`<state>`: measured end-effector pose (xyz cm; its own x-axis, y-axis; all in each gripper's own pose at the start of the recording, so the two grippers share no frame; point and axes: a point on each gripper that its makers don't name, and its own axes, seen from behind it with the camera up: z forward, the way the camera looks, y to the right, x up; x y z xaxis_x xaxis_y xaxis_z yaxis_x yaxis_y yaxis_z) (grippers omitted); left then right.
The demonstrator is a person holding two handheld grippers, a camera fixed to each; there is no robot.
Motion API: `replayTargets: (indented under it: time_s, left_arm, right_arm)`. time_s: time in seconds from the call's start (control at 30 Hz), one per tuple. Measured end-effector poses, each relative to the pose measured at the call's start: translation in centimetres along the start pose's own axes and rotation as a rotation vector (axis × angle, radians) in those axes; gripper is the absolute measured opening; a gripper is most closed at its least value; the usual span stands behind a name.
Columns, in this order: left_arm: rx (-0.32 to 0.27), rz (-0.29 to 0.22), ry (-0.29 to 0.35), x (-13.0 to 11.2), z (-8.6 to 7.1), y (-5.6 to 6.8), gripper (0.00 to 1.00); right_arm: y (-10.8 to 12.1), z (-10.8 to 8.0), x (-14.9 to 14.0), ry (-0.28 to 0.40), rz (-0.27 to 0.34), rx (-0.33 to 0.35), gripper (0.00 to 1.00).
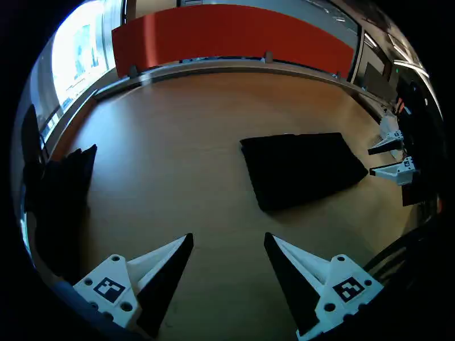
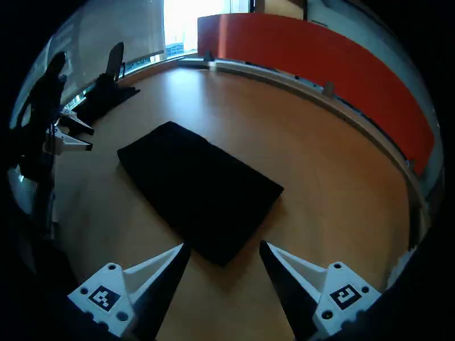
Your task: Fold towel
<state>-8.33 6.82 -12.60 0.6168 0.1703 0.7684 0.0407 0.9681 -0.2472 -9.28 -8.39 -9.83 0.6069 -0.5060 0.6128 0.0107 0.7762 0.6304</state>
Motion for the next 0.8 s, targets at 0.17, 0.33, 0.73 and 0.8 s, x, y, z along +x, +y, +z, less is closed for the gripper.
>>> replayTargets:
  time_s: [0.17, 0.33, 0.73, 0.8]
  left_arm:
    - [0.006, -0.011, 0.002, -0.5, -0.7, -0.2, 0.92]
    - [0.014, -0.026, 0.005, -0.9, -1.5, -0.3, 0.92]
    - [0.027, -0.041, 0.005, -1.6, -2.5, -0.7, 0.92]
    - [0.028, -0.045, 0.005, -1.7, -2.7, -0.7, 0.93]
  right_arm:
    - [-0.3, 0.5, -1.1, -0.033, -0.028, 0.022, 0.9]
    - [0.1, 1.0, -2.1, -0.066, -0.047, 0.019, 0.82]
    - [-0.3, 1.3, -3.0, -0.107, -0.08, 0.078, 0.49]
    - [-0.4, 1.3, -3.1, -0.115, -0.088, 0.086, 0.41]
